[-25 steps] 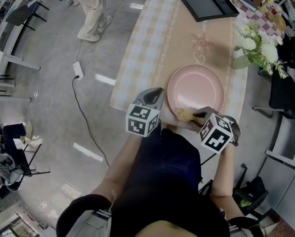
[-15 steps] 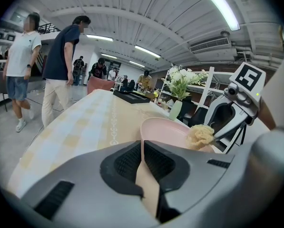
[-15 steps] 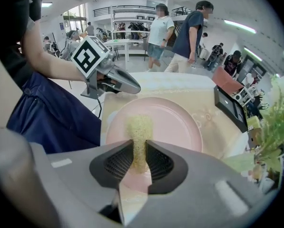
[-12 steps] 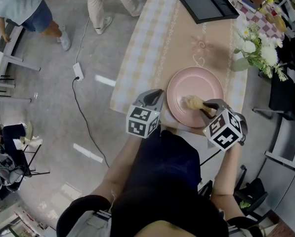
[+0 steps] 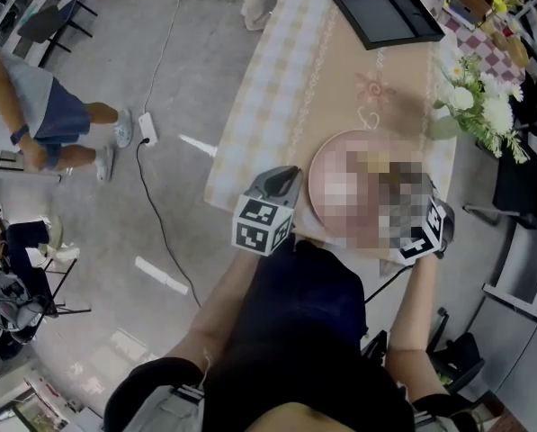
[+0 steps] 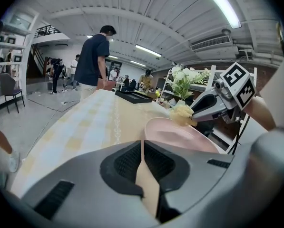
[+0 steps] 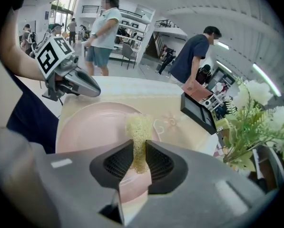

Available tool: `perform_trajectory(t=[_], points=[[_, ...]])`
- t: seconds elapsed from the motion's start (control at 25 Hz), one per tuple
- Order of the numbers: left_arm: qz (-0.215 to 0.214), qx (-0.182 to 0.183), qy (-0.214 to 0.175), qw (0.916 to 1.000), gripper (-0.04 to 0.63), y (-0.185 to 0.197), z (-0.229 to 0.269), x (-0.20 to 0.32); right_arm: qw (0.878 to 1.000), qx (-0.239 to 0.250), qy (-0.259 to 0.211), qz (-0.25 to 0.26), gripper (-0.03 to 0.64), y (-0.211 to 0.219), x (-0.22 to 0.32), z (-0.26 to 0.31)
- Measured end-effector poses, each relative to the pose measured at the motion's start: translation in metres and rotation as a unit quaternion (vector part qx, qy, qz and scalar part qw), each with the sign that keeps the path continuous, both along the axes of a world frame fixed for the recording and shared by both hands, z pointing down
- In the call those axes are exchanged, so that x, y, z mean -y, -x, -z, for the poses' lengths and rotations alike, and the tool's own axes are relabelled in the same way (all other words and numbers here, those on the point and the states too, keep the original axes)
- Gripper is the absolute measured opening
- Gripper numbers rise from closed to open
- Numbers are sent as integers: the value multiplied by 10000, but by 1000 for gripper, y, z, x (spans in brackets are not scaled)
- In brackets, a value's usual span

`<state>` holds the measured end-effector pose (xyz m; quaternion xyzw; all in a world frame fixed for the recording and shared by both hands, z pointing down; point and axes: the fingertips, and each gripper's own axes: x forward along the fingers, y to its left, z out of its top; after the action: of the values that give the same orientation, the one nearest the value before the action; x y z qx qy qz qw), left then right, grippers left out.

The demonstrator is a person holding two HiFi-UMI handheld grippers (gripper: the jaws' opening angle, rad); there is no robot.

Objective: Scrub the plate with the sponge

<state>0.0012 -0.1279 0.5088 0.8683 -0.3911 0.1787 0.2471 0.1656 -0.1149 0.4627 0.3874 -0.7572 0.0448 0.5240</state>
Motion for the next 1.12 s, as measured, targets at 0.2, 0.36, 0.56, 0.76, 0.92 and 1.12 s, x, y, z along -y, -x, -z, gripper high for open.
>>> perform_trajectory(t=[0.2,0.36,0.56,0.76,0.92,1.12], points=[[14,16,13,10000,26,0,0,4,9987,-251,-402,-196,80,-11,21,1],[17,23,31,10000,26,-1,-1,6,9974,-417,-542,-228,80,-15,31,-3],[39,33,69,10000,26,-1,-2,7,9941,-846,-657,-159,80,-21,40,-13],[111,44,77,9999,26,3,-2,10,9929,-985,-664,-89,80,-19,43,-23],[135,48,72,9999,26,4,-3,11,9922,-1057,-655,-10,80,-17,44,-30],[137,56,95,9998,26,5,-4,11,9911,-1173,-622,77,80,-13,44,-38]])
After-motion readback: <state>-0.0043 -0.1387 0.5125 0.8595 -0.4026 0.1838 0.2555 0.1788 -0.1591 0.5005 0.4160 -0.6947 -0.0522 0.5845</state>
